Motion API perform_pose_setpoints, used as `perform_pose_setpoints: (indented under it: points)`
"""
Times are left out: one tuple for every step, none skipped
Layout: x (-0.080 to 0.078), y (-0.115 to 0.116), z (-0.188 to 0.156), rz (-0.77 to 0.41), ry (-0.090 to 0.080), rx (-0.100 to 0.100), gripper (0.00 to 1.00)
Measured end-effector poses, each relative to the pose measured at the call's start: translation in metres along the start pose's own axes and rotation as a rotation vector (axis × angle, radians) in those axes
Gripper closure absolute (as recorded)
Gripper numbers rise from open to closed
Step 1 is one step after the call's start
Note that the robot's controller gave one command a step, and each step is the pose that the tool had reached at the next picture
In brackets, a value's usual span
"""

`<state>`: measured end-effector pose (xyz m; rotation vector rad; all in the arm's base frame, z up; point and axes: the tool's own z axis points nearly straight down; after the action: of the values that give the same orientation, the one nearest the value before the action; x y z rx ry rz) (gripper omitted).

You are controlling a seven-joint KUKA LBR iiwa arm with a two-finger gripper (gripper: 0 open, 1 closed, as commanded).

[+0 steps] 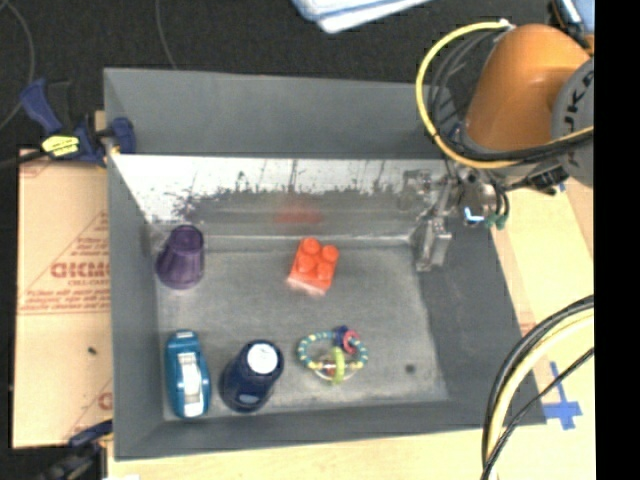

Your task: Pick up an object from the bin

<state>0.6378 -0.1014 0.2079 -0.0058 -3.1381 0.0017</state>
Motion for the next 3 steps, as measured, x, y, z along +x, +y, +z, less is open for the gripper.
perform_pose_setpoints:
  points:
    - [-0.002, 0.0, -0.005, -0.002, -0.008, 0.001, 0.0]
    - [0.004, 0.075, 0.085, 0.021, 0.003, -0.004, 0.0]
    - [0.02, 0.07, 0.096, 0.04, -0.009, 0.0, 0.0]
